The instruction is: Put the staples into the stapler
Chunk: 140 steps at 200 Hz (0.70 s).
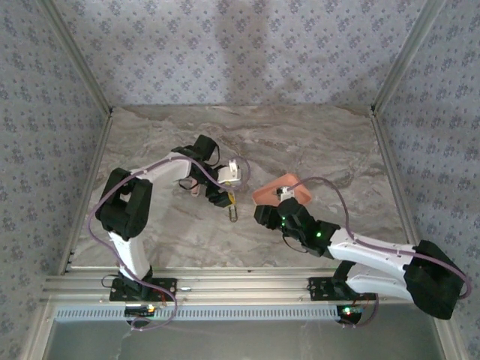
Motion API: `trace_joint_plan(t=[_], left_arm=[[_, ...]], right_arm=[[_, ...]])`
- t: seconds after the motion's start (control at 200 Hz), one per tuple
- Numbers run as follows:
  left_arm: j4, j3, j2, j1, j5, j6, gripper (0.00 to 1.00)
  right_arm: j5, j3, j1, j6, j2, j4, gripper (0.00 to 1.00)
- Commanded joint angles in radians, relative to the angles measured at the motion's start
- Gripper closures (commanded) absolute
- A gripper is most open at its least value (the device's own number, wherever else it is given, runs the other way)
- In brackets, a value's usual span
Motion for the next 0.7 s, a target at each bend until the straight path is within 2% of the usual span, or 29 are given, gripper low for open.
trace_joint_plan(t=[0.0,0.115,0.695], left_arm=[[-0.118,0.037,0.023,-0.014,-0.049,0.066,0.23],[-0.149,0.049,0.036,-0.023,-0.084,0.074,0.23],[-0.177,-0.005,-0.065,-0.088,-0.099,0.09,0.28]], right_arm=[[0.023,-0.021,-0.011,-0.005,-0.027,-0.026,0.56],[0.016,-0.028,-0.025,-0.007,-0.042,-0.031,0.56],[-0.006,-0.042,-0.052,-0.002,-0.056,-0.028,0.56]])
